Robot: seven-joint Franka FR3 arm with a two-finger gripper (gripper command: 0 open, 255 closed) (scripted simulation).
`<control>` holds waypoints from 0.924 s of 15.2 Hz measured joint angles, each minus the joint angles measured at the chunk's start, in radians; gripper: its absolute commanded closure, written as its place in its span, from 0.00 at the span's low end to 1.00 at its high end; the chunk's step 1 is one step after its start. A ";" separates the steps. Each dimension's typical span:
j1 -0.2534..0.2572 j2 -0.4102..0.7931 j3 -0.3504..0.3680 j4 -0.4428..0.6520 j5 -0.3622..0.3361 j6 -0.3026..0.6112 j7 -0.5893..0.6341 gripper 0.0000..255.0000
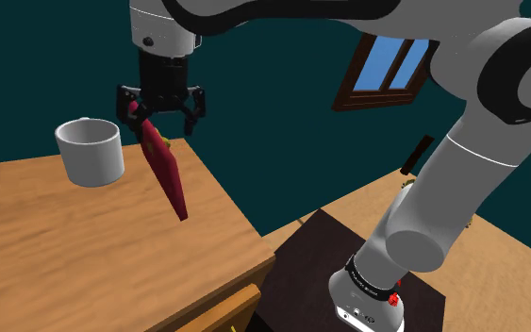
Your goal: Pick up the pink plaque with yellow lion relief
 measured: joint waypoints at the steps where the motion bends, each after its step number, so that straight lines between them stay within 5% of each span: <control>1: 0.000 0.000 0.000 -0.002 0.000 0.002 0.000 1.00; 14: 0.000 0.000 0.000 0.037 0.000 -0.037 -0.001 1.00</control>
